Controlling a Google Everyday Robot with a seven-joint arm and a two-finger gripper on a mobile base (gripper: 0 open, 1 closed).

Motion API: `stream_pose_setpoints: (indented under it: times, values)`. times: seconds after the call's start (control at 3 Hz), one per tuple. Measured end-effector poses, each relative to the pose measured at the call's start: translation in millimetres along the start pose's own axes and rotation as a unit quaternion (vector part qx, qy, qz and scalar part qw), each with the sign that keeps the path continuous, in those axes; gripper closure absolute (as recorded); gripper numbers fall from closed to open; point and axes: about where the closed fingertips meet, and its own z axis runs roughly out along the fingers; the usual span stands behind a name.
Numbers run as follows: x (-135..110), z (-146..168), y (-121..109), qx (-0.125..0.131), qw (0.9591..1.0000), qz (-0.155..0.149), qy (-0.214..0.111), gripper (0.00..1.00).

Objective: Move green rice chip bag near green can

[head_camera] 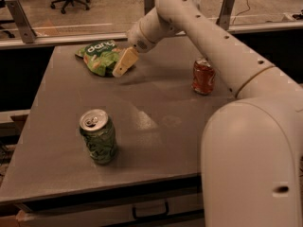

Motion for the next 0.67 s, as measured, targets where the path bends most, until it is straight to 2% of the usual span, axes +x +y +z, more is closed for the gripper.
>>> stream_pose_setpoints:
  times: [0.33,0.67]
  values:
    - [2.9,26.1,-5.4,-0.004,0.9989,0.046,-0.008,0.18]
    - [4.4,34.4,-5.3,-0.009,0.9964,0.083,-0.013,0.41]
